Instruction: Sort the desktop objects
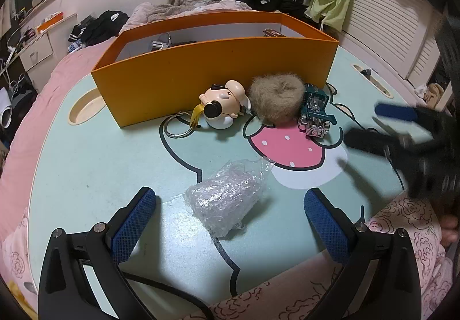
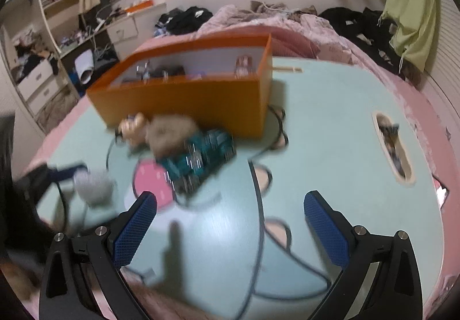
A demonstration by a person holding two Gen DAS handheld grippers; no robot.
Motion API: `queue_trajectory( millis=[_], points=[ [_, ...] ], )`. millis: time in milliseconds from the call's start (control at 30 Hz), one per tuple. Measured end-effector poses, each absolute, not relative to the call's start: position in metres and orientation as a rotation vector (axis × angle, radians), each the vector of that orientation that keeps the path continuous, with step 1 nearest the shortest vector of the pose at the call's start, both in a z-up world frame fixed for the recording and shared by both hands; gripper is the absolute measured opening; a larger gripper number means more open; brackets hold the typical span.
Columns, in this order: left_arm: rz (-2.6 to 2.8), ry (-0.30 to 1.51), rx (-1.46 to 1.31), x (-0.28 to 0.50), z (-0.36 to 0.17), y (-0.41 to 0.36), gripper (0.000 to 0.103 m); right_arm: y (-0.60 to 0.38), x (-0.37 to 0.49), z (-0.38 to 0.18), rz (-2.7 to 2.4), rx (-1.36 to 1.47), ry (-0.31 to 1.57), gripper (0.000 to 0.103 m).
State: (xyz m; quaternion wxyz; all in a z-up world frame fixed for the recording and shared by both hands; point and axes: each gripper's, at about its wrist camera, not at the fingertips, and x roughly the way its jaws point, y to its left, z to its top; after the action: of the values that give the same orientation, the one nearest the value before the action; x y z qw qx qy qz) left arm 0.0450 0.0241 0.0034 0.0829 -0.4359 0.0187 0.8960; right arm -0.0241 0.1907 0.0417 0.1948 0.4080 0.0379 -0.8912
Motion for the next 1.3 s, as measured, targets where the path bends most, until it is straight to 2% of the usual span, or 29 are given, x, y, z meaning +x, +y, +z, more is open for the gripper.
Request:
queue_trajectory(
  millis=[133,267,400,800,1100,1167,1200,1233,1267,1300],
  points=[
    [2.675,0.055,-1.301,0.045,0.003,0.025,0.103,0.167,-0.045,0.042,-2.444,1.194,0.116,0.102],
    [2.676,0.056,-1.301,0.045,0.003,0.025,0.103,0.164,-0.051,0.03,-2.397,1.275,0.132,0.083],
    [2.676,0.055,-1.302,0.045,0.003,0.025,0.103,0.181,-0.042,0.03,-2.403,1.246,0.112,0.077],
    [2.677,0.055,-1.301,0.045,0.003,0.025,0.103,0.222,-0.024,0.032,-2.525,1.198,0.031,0.078],
    [2.693,0.034,-1.29,0.048,0.005,0.018,0.101,0.2,-0.032,0.035,-2.531,1.169,0.155,0.078],
    [2.703,0.023,-1.269,0.05,0.007,0.016,0.086,0.193,-0.036,0.035,-2.523,1.161,0.193,0.078],
    [2.708,0.014,-1.255,0.051,0.008,0.014,0.082,0.189,-0.038,0.034,-2.518,1.159,0.212,0.078],
    [2.709,0.0,-1.24,0.052,0.009,0.013,0.07,0.184,-0.04,0.032,-2.51,1.161,0.237,0.078],
    [2.709,-0.016,-1.224,0.052,0.011,0.011,0.054,0.181,-0.042,0.029,-2.502,1.167,0.251,0.078],
    [2.707,-0.034,-1.209,0.052,0.012,0.009,0.043,0.178,-0.043,0.026,-2.485,1.182,0.269,0.073]
  ],
)
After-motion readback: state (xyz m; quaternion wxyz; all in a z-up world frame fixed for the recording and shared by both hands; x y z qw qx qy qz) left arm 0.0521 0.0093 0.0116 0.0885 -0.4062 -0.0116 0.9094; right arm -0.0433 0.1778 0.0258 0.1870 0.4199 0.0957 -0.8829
